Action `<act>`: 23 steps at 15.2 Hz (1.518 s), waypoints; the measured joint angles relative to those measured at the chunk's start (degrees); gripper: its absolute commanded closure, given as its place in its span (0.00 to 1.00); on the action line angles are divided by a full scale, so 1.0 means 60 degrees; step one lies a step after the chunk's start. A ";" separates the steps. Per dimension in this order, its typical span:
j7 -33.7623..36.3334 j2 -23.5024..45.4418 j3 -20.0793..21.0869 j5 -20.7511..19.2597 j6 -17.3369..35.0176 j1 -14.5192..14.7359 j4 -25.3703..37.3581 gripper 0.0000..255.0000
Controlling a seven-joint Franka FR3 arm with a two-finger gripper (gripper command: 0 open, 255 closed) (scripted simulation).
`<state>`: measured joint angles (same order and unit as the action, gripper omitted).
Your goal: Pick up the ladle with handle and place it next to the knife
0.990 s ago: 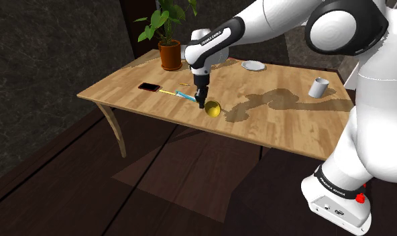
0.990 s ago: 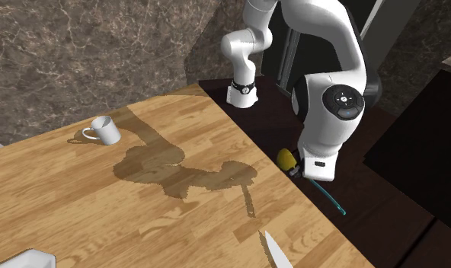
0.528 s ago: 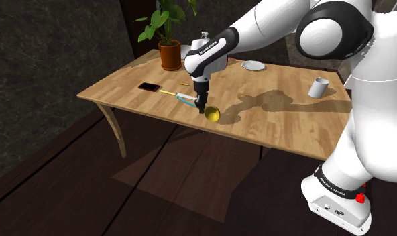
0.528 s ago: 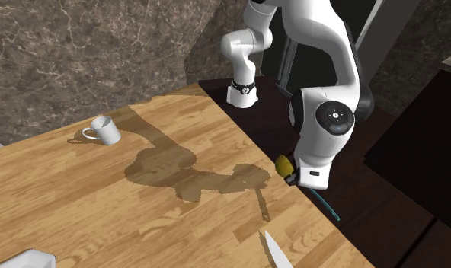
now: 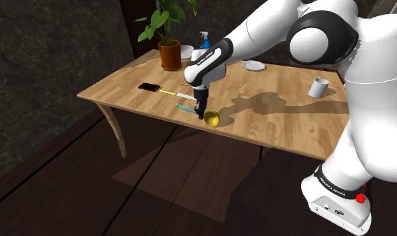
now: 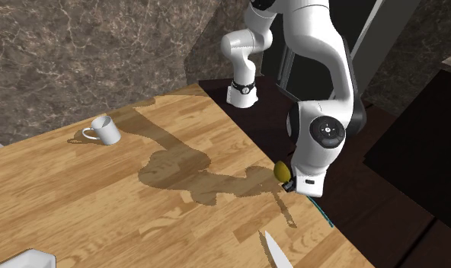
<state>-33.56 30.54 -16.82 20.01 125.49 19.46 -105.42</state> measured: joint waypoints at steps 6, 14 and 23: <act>-0.0049 0.0165 0.0036 0.0058 0.0122 -0.0027 -0.0022 1.00; -0.0050 0.0169 0.0037 0.0059 0.0121 -0.0028 -0.0023 0.00; 0.0153 -0.0412 -0.0170 -0.0268 -0.0827 -0.0024 0.0375 0.00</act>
<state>-32.64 28.06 -17.83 18.40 120.53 19.32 -103.17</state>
